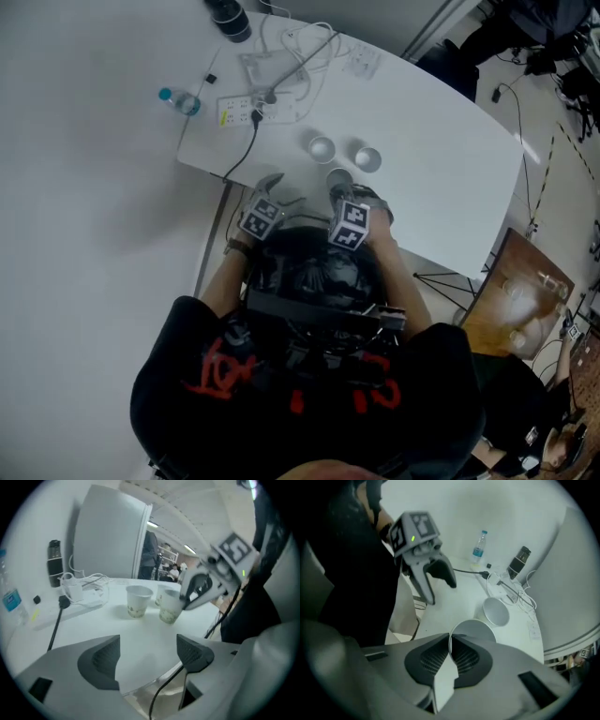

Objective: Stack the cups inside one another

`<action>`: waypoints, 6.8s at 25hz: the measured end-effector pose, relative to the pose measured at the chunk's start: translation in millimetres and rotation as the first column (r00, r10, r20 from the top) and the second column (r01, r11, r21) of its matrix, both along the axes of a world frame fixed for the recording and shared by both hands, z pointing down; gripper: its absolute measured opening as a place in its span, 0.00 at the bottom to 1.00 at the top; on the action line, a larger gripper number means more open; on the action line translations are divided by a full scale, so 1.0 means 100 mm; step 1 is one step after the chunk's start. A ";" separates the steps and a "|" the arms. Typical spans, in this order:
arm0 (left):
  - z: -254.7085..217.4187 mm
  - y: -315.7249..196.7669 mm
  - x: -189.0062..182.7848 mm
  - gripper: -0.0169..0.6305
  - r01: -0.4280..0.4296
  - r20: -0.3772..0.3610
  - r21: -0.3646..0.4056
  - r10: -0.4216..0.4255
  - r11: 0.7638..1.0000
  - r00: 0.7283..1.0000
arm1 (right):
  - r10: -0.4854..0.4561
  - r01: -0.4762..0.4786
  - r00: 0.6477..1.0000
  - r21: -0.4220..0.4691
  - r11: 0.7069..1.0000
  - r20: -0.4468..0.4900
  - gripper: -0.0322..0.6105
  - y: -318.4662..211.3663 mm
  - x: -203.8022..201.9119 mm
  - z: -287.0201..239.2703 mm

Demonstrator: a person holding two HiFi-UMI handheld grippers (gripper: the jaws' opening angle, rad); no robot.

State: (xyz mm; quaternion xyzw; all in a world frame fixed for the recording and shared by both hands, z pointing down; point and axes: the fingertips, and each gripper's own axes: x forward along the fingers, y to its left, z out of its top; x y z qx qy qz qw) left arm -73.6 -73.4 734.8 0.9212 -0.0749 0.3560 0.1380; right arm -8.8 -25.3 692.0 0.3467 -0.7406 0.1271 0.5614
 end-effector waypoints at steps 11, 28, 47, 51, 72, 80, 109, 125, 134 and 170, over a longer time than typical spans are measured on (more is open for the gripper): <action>-0.97 -0.35 0.00 0.55 0.219 -0.251 -0.031 -0.220 0.975 0.943 | 0.137 -0.144 0.988 0.098 0.985 0.073 0.14 0.07 0.10 0.02; -1.78 -0.20 0.21 0.51 0.126 -0.359 0.088 -0.086 0.988 0.929 | 0.338 -0.733 0.505 0.189 0.653 0.794 0.18 0.55 0.83 -1.17; -2.30 -0.09 0.13 0.52 0.209 -0.586 -0.036 -0.189 0.977 0.788 | 0.347 -0.693 0.555 0.190 0.695 0.756 0.56 0.71 0.71 -1.02; -2.31 0.19 0.34 0.52 0.242 -0.542 0.006 -0.200 0.970 0.816 | 0.335 -0.686 0.553 0.189 0.702 0.763 0.56 0.93 0.91 -0.98; -2.28 0.38 -0.44 0.50 0.286 -0.531 0.117 -0.184 0.951 0.827 | 0.401 -0.727 0.581 0.232 0.646 0.708 0.69 1.01 0.26 -0.94; -2.20 0.28 -0.33 0.50 0.341 -0.491 0.132 -0.237 0.931 0.838 | 0.461 -0.730 0.615 0.240 0.640 0.640 0.69 0.77 0.32 -0.33; -2.35 0.13 -0.38 0.54 0.415 -0.481 0.142 -0.304 0.899 0.822 | 0.406 -0.623 0.673 0.179 0.761 0.618 0.62 0.01 0.41 0.14; -2.48 0.08 -0.05 0.49 0.290 -0.546 0.123 -0.180 0.949 0.818 | 0.258 -0.681 0.632 0.365 0.635 0.731 0.62 0.34 0.81 -1.78; -2.55 0.05 -0.02 0.48 0.322 -0.568 0.101 -0.211 0.941 0.795 | 0.270 -0.710 0.611 0.364 0.603 0.744 0.62 0.21 1.14 -1.82; -2.79 0.03 -0.36 0.46 0.461 -0.598 0.019 -0.359 0.887 0.716 | 0.406 -0.685 0.619 0.208 0.699 0.673 0.67 -0.33 1.41 -0.48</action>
